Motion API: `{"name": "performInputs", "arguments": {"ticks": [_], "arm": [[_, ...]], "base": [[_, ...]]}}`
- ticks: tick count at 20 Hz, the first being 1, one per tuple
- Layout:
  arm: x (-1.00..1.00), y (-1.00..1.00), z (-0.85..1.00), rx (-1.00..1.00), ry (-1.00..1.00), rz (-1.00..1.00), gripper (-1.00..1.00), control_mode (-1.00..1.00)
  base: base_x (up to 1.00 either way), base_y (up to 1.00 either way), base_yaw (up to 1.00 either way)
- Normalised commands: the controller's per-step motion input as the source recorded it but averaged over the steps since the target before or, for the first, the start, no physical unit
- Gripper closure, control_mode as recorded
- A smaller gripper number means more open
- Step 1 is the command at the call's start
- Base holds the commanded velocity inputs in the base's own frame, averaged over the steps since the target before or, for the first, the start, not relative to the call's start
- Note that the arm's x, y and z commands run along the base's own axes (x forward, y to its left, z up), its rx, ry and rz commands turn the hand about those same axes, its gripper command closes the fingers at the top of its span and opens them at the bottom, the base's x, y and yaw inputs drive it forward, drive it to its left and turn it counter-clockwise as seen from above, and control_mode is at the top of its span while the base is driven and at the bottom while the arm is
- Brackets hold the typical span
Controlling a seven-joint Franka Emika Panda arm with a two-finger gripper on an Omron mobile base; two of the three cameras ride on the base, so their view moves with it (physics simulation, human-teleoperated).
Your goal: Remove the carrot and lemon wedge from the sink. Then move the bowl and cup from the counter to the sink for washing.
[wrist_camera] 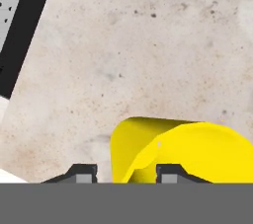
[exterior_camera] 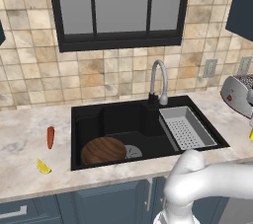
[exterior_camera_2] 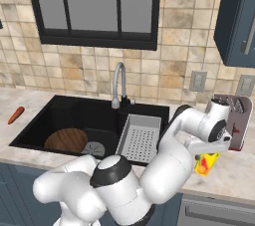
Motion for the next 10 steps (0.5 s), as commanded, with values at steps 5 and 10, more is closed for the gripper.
{"name": "performInputs", "arguments": {"ticks": [5,10], "arm": [[-0.29,0.18,-0.08,0.00,-0.03,0.00,1.00,-1.00],[-0.32,0.26,-0.13,0.00,-0.02,0.00,1.00,-1.00]], "base": [[0.00,0.00,0.00],[0.00,0.00,0.00]]}}
